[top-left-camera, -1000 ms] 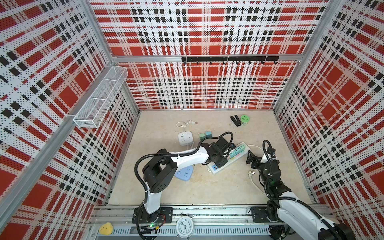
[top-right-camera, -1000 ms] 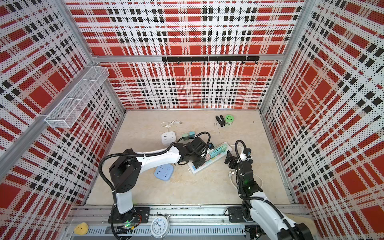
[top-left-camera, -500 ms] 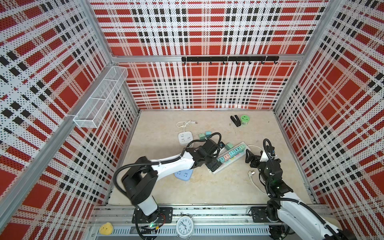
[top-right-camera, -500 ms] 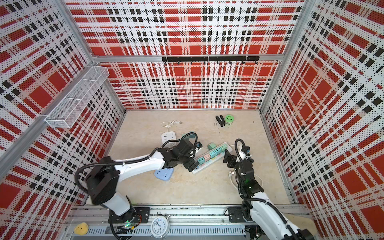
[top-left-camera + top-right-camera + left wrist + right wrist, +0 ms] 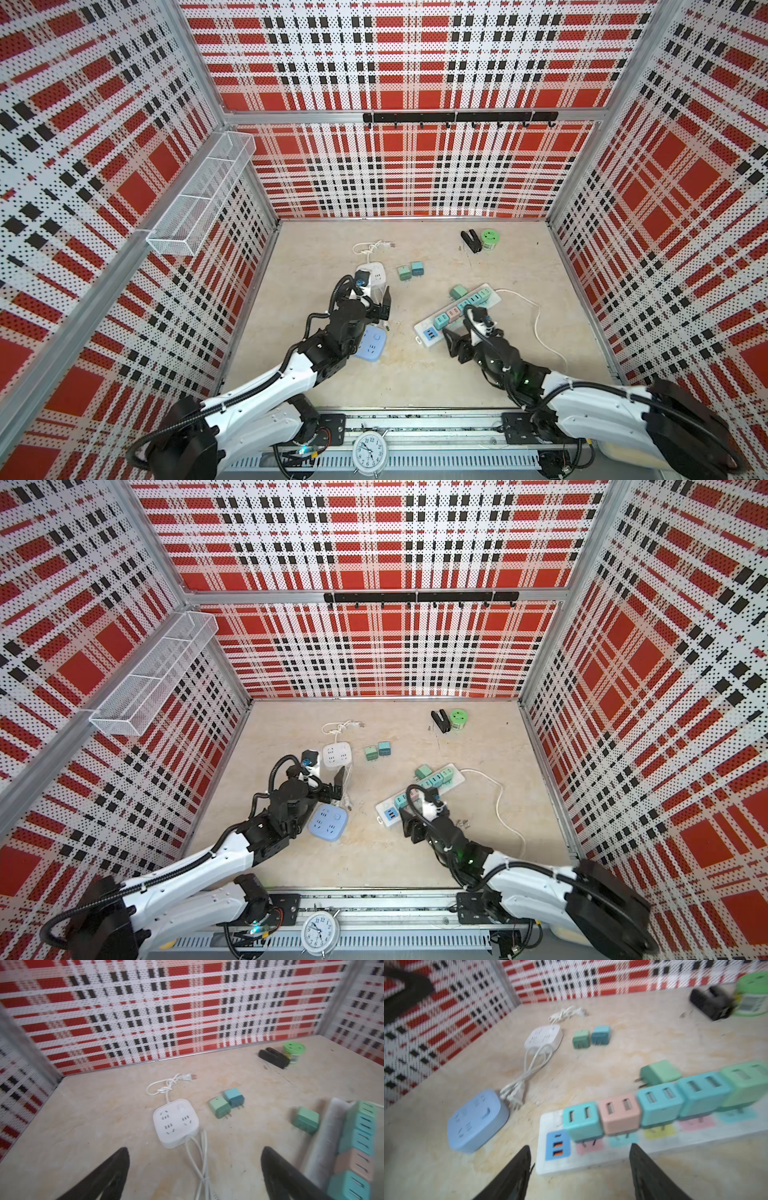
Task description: Insert the plug
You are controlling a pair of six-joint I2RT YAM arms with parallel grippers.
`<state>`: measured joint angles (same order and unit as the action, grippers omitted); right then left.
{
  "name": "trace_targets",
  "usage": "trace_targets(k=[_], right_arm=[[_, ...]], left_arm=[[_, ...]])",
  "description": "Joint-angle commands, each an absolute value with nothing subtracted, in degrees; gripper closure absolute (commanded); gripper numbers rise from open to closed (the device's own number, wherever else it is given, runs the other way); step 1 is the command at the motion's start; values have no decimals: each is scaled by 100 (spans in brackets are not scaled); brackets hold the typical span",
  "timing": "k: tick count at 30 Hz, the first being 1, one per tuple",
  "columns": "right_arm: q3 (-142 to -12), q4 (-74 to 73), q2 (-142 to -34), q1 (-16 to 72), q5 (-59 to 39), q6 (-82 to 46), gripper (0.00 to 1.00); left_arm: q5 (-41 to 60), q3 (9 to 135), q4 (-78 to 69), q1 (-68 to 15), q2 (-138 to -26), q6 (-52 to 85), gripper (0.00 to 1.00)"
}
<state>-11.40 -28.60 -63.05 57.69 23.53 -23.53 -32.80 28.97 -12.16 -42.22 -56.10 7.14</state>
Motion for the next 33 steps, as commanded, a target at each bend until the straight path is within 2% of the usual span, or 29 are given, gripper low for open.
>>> trace_targets(k=[1, 4, 8, 15, 19, 28, 33], right_arm=[[-1329, -3794, -6965, 6090, 2777, -2711, 28], [-1305, -4093, -7461, 6306, 2733, -2968, 33], [-1439, -4006, -7910, 6765, 2959, -3105, 34], [-1511, -3735, -8337, 6851, 3049, -3372, 33], [-1847, -3636, -8757, 6842, 3041, -3295, 28], [-2134, -4414, -9599, 5845, 2285, -3309, 28], [-2529, -4189, -9902, 5389, 2068, -3113, 28]], left_arm=[[-3930, 2940, -1492, -4160, -5591, 1278, 1], [-4151, 3073, -1290, -4141, -5759, 1429, 1], [-4262, 3257, -1043, -4122, -5903, 1495, 1], [-4254, 3237, -935, -4114, -5764, 1529, 1], [-4245, 3217, -938, -4118, -5724, 1533, 1], [-4044, 3243, -905, -4112, -5661, 1486, 1], [-4043, 3209, -904, -4112, -5585, 1484, 1]])
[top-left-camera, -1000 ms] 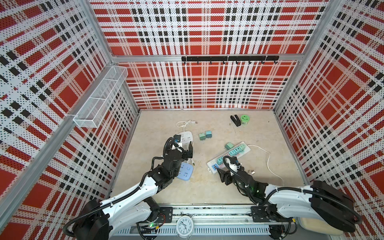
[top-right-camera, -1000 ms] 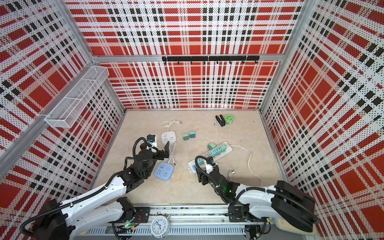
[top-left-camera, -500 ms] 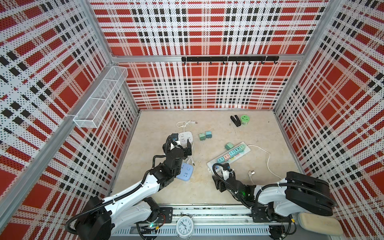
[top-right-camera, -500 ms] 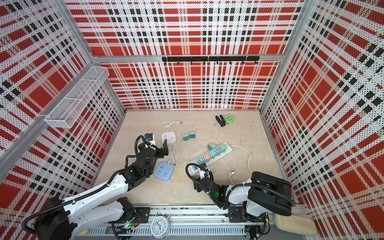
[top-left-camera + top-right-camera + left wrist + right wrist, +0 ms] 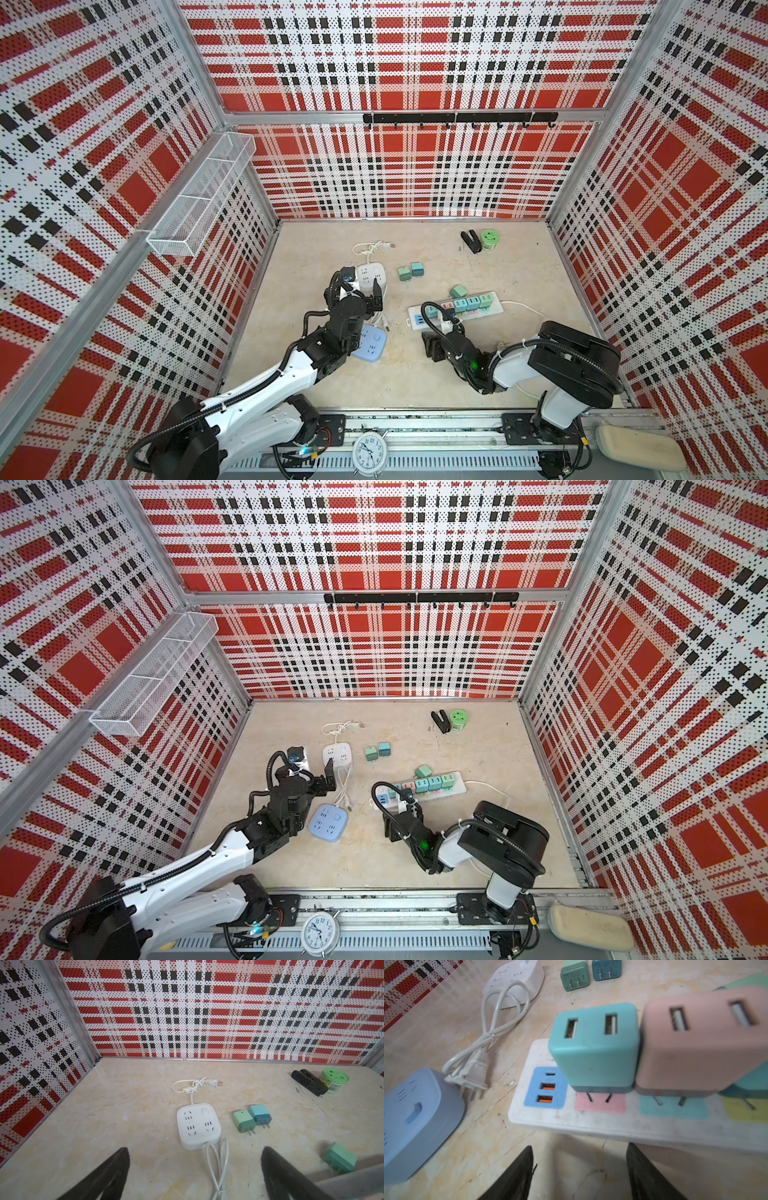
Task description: Insert the plug
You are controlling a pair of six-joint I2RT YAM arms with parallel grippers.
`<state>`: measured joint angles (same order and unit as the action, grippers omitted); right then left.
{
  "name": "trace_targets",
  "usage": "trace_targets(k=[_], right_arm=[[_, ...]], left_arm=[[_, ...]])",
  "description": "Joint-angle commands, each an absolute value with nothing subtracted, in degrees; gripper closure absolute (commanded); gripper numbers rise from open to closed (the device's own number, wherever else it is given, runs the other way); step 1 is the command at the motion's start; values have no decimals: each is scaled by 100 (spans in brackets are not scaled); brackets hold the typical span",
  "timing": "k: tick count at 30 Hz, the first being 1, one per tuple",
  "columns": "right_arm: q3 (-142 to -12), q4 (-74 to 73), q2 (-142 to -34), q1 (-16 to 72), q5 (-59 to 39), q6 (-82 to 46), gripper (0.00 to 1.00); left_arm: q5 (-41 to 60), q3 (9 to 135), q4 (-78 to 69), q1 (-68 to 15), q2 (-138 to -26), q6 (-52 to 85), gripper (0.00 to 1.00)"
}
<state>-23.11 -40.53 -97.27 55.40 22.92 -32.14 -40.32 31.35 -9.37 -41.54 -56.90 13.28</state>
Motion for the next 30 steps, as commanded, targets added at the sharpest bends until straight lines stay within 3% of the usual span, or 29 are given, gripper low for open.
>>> trace_targets(k=[1, 9, 15, 18, 24, 30], right_arm=[[-2567, -4184, -9950, 5284, 2036, -3090, 28], [-2424, -4371, -9822, 4334, 1788, -2999, 29], [-2277, -3994, -9113, 4240, 1905, -2764, 31], [-2202, -3684, -8648, 4463, 2058, -2688, 33], [-2206, -3125, -8035, 5594, 2810, -2611, 32], [-2743, -3226, -8526, 6325, 2314, -2592, 32]], left_arm=[[-4043, 3219, -904, -4118, -5582, 1480, 1], [-4016, 3213, -904, -4114, -5563, 1469, 1], [-4060, 3217, -901, -4103, -5616, 1566, 1], [-3904, 3461, -345, -3907, -5694, 2140, 1], [-2551, 4318, 2705, -2706, -5678, 5061, 1], [-1201, 3638, 2570, -2537, -5570, 4231, 1]])
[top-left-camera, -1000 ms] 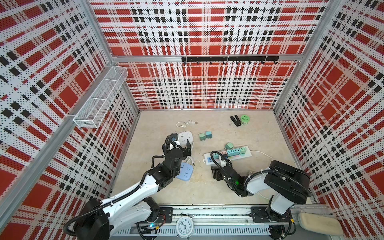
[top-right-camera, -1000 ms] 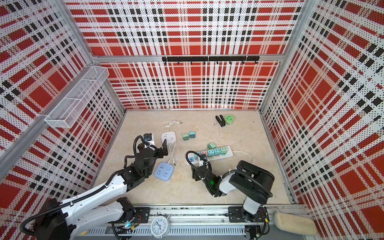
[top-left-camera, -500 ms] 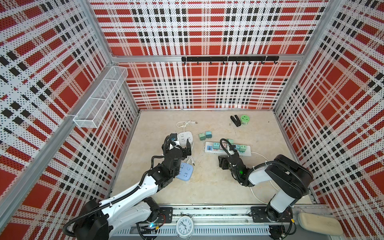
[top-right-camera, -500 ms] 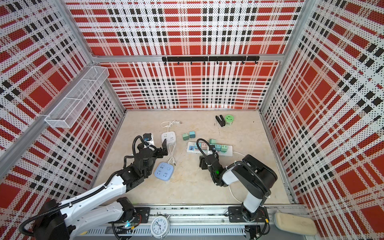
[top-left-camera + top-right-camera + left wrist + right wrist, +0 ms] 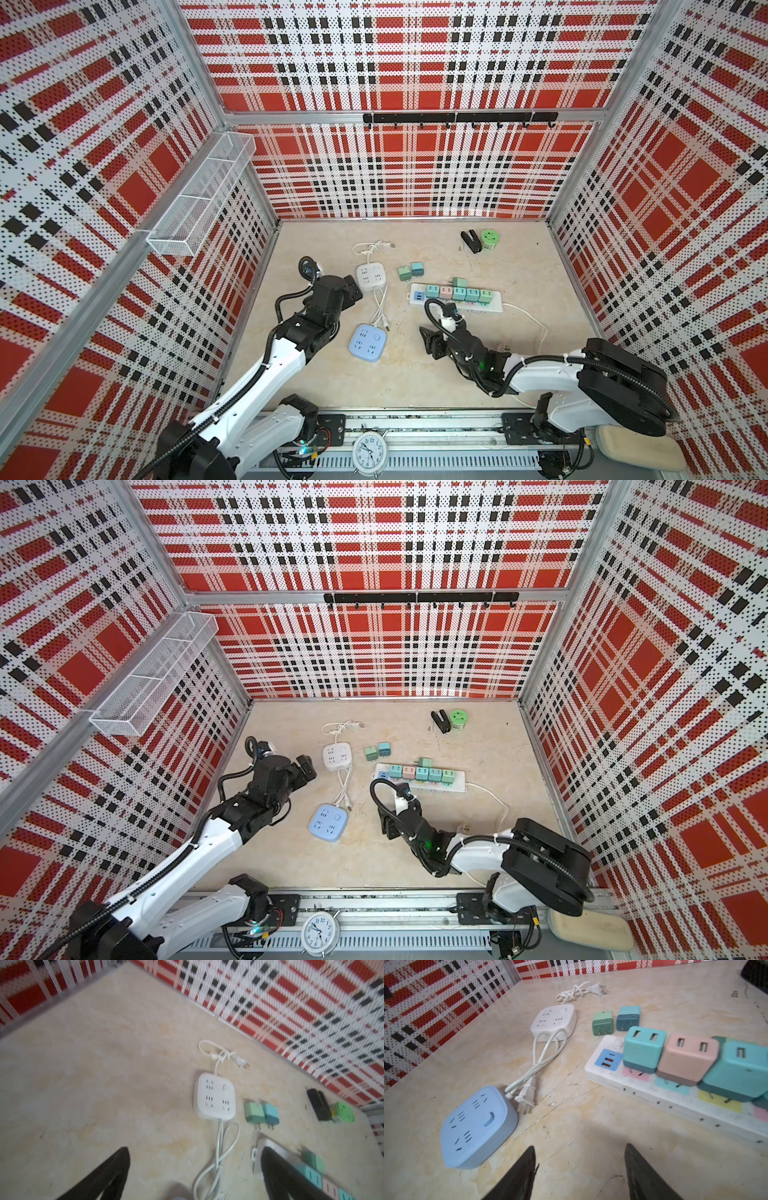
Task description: Insert the plug
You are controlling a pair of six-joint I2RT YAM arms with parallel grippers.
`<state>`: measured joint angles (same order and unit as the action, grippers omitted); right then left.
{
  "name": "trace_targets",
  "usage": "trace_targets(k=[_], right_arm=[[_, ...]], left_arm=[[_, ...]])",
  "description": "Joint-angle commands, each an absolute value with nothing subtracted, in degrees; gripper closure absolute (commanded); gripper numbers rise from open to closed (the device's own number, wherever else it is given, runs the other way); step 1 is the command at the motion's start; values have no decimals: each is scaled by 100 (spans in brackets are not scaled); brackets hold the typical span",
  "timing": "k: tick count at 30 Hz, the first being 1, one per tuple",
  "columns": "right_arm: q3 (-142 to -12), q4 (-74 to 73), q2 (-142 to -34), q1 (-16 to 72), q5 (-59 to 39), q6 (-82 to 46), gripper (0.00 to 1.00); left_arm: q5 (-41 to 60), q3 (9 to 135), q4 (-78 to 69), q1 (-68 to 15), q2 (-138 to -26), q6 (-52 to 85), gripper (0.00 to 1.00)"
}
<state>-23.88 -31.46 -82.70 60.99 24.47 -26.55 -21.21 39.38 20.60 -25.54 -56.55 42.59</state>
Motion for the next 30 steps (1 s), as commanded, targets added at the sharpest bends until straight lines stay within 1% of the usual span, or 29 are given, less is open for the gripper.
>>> trace_targets(k=[1, 5, 9, 16, 21, 25, 27, 30], right_arm=[[-2863, -3216, -8655, 6444, 2271, -2597, 31], [-3176, -3323, -9169, 6693, 2020, -2593, 28], [-3189, -3710, -9560, 6748, 1827, -2665, 29], [-3426, -3806, -10057, 6776, 1623, -2704, 30], [-3375, -3897, -10091, 6772, 1720, -2718, 31], [-3323, -3929, -10072, 6771, 1782, -2716, 36], [-3233, -3966, -10033, 6770, 1984, -2715, 40], [-3029, -4044, -9917, 6772, 2362, -2722, 43]], left_arm=[[-1172, 3507, 2508, -2588, -5503, 4105, 1], [-1312, 2983, 2261, -2740, -5189, 3895, 1], [-1031, 2758, 1933, -2722, -5258, 3744, 1], [-661, 2646, 1236, -2831, -6126, 3734, 1], [-1091, 2811, 1069, -3243, -6805, 3823, 1], [-1435, 2987, 1143, -3689, -7119, 3913, 1], [-1493, 3019, 1095, -3934, -7211, 4034, 1], [-1565, 3053, 974, -4299, -7338, 4234, 1]])
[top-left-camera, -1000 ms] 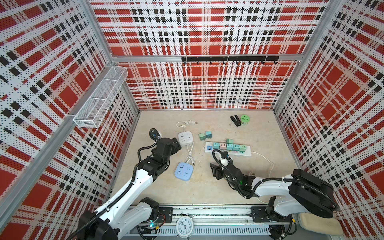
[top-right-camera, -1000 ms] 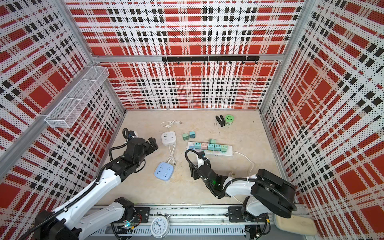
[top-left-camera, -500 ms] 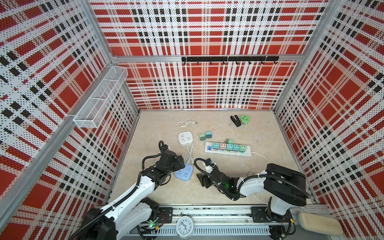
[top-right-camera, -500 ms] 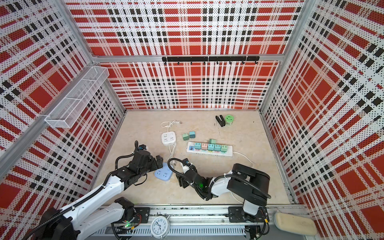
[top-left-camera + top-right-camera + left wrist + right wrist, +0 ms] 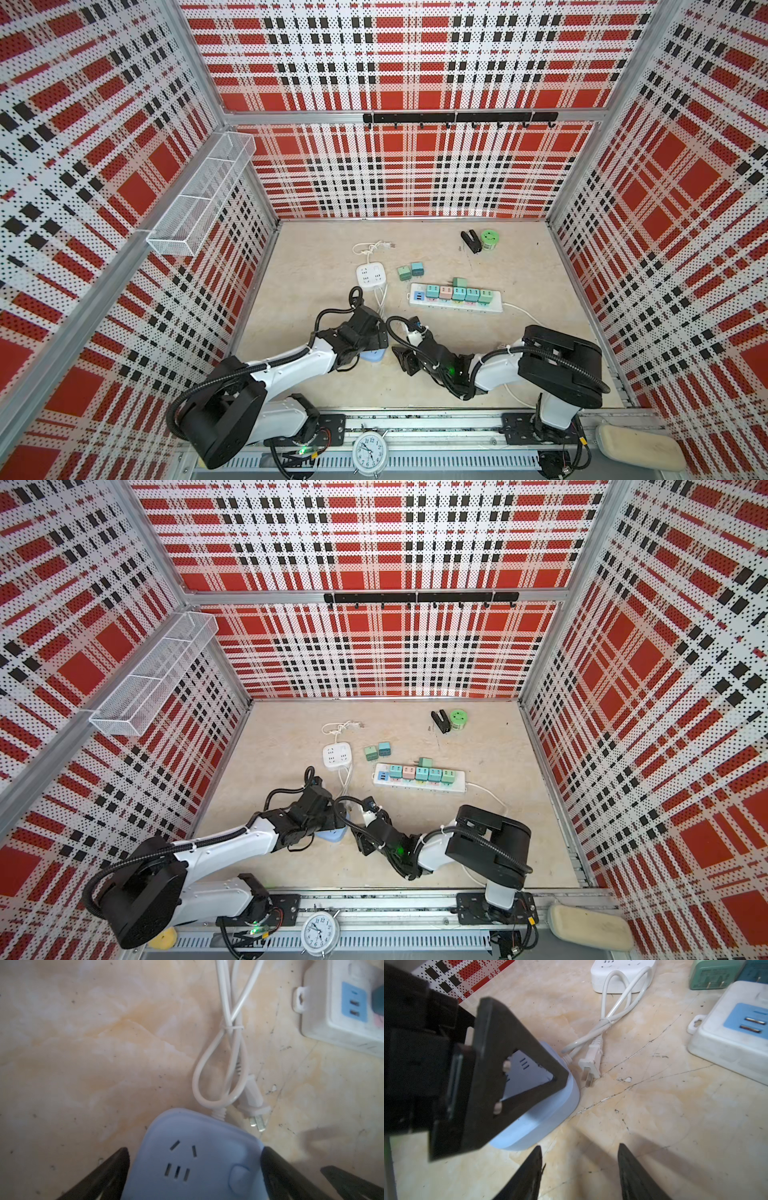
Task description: Insert the plug
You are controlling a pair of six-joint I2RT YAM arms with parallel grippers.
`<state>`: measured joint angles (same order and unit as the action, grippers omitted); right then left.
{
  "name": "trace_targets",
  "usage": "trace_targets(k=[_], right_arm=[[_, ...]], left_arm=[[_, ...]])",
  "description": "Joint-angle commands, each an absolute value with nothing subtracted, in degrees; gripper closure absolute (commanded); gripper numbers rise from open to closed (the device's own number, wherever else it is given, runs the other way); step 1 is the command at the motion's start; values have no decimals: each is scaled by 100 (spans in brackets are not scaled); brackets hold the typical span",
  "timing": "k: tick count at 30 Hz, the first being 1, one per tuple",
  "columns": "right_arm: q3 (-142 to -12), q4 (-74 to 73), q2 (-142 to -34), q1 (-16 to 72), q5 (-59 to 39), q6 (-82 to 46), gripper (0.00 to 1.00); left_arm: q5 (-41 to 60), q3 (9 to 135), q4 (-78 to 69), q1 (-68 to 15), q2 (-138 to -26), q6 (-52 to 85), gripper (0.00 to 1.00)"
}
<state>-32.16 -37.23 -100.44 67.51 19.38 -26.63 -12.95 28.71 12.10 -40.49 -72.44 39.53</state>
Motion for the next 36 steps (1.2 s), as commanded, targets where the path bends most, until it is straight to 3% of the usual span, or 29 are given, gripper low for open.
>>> trace_targets(k=[1, 15, 31, 36], right_arm=[[-2985, -4035, -9869, 6776, 2463, -2694, 43], [-2499, -4091, -9575, 6692, 3193, -2764, 50], [-2287, -4714, -9882, 6721, 2902, -3071, 55], [-2029, -5011, -9826, 6965, 3223, -3120, 54]], left_arm=[[-1610, 3055, 943, -4415, -7384, 4311, 1], [-2541, 3277, 678, -5836, -7689, 5298, 1], [-2553, 3382, 58, -6280, -8157, 5337, 1], [-2658, 3428, -82, -6567, -8237, 5365, 1]])
